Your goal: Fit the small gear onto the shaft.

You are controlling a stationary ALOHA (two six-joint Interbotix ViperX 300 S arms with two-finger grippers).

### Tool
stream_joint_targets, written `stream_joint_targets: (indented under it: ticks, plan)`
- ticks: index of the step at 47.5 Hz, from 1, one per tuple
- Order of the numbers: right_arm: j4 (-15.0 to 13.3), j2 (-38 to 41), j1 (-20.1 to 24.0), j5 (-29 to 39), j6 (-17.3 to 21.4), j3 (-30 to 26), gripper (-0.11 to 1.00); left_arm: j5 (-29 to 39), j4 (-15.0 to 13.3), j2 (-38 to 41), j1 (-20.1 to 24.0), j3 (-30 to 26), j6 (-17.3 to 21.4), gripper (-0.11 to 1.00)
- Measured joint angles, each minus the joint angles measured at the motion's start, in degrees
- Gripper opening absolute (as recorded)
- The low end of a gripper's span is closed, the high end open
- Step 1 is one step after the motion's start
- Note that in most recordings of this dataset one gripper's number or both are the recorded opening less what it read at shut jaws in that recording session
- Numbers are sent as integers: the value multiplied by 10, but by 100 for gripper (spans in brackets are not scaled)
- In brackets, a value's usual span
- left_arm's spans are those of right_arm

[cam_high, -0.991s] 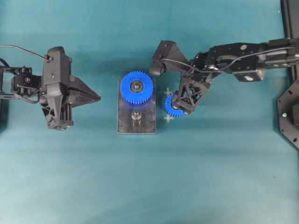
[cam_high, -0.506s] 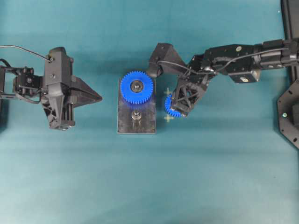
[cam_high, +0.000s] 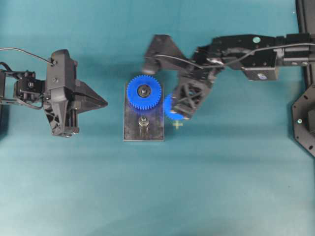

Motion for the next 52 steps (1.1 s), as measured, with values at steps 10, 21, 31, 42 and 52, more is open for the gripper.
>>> stream_joint_targets:
  ticks: [10,21,31,42,52]
  plan:
    - [1,45,15,18,0,-78,37,0,0,0,0,1,-1,0]
    - [2,95,32,33,0,-129,37,0,0,-4,-1,12,-1,0]
    - [2,116,40,40,0,-158,37,0,0,-16,0,22,-1,0]
    - [2,127,43,45,0,-163,37,1,0,-37,0,34,-2,0]
    - [3,129,43,47,0,-166,37,0,0,-42,-1,37,-2,0]
